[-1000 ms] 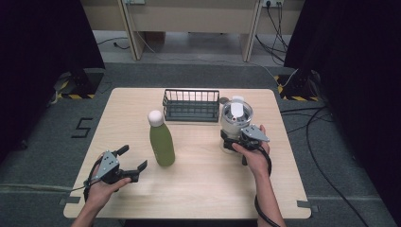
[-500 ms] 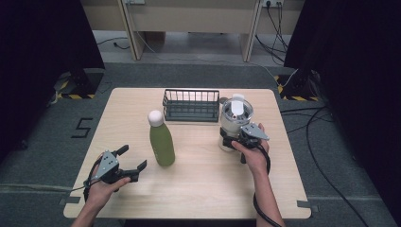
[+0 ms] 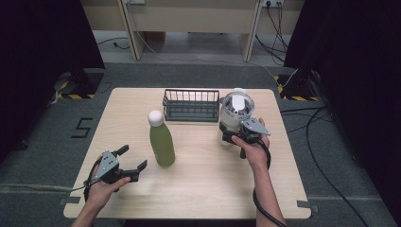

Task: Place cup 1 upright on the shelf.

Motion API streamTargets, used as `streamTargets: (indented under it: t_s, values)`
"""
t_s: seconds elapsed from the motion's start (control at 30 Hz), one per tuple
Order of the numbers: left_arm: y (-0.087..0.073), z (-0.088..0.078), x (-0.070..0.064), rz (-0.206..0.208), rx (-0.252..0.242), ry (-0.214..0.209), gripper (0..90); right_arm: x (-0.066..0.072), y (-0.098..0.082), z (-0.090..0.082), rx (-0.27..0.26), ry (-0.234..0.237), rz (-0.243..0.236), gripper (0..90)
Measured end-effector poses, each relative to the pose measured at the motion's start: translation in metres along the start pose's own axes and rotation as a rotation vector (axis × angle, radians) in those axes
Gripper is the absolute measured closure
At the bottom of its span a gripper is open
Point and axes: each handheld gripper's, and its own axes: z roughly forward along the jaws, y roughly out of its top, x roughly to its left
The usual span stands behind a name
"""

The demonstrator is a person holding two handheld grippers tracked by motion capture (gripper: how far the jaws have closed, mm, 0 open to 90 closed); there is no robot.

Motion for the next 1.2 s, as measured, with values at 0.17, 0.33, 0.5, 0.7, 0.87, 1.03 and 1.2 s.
streamTargets:
  t_s: [0.17,0.33,0.5,0.7,0.87,1.03,1.2]
  values:
    - [0.0,0.0,0.0,-0.001,0.001,-0.001,5.6,0.0,0.006,0.003,-0.005,0.003,-0.006,9.9]
    - [0.0,0.001,0.001,-0.003,0.0,-0.001,5.6,0.0,0.012,0.007,-0.012,0.002,0.002,9.9]
    - [0.0,0.001,0.001,-0.004,0.003,-0.001,5.7,0.0,0.015,0.009,-0.018,0.003,0.006,9.9]
    - [-0.001,0.001,0.001,-0.004,0.003,-0.001,5.7,-0.001,0.02,0.013,-0.022,0.001,-0.005,9.9]
    - [-0.001,0.002,0.001,-0.005,0.002,-0.001,5.7,-0.001,0.024,0.016,-0.024,0.0,-0.006,9.9]
    - [-0.001,0.002,0.001,-0.004,0.003,-0.002,5.8,-0.001,0.027,0.02,-0.021,-0.001,-0.008,9.9]
    - [-0.001,0.002,0.001,-0.005,0.003,-0.003,5.9,0.0,0.03,0.025,-0.019,0.0,-0.006,9.9]
